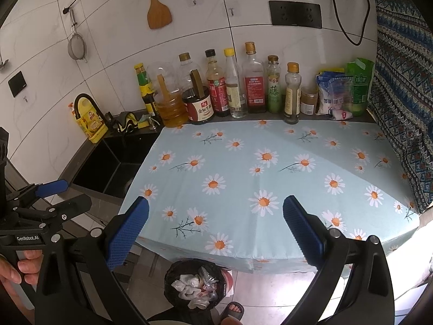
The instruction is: Collect trash
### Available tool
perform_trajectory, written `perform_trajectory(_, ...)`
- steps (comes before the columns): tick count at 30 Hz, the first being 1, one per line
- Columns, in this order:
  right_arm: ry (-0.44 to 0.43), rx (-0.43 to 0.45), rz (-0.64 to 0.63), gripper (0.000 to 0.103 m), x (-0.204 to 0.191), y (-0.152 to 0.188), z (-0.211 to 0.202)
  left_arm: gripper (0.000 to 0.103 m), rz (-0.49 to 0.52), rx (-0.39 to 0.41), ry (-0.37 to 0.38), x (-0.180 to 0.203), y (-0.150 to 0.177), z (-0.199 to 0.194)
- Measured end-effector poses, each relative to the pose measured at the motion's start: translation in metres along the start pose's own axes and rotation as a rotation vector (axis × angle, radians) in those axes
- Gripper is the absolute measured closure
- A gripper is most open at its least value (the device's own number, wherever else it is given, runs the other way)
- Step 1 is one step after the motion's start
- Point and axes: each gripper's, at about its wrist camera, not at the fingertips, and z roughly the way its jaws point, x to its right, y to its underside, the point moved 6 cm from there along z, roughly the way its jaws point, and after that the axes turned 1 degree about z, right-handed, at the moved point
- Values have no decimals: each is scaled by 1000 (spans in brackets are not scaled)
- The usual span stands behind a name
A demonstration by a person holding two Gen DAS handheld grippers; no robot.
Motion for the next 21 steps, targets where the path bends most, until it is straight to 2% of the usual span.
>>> perform_trajectory(21,-2,-22,4,5,5,-2,13,7,4,-13,-11,0,-5,9)
